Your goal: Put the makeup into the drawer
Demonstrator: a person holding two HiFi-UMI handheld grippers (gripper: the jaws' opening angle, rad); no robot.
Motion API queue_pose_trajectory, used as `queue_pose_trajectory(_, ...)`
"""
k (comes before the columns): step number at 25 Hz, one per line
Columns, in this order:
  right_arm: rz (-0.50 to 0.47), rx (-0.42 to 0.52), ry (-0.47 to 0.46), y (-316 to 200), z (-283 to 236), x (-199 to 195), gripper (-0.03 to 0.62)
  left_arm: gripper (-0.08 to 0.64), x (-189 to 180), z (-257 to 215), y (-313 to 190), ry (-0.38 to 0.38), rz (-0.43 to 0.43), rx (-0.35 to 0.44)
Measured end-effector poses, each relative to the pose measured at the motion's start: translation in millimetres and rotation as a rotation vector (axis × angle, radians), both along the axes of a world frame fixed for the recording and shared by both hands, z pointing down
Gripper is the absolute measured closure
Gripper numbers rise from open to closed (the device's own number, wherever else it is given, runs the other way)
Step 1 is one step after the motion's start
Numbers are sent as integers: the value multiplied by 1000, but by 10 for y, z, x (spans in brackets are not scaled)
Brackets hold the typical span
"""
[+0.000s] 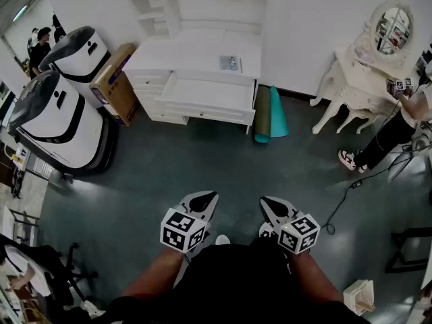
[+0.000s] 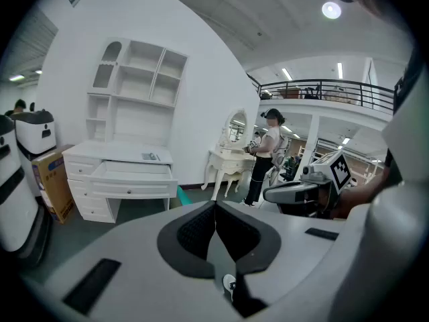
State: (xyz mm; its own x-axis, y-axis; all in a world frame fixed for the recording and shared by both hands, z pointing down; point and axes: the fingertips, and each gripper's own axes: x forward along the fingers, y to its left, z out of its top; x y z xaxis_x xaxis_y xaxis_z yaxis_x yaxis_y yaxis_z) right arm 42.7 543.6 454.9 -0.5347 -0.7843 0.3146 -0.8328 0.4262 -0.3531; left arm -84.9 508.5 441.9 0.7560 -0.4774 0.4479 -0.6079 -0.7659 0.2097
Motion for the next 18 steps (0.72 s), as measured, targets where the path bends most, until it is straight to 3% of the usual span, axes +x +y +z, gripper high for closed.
queue_pose_trajectory(13,8,1,-8,60,5,1,568,549,41,-75,40,4,11,13)
queue_pose_trajectory(18,15,4,-61,24,-61,-46,565,549,25,12,52,-3,14,-10)
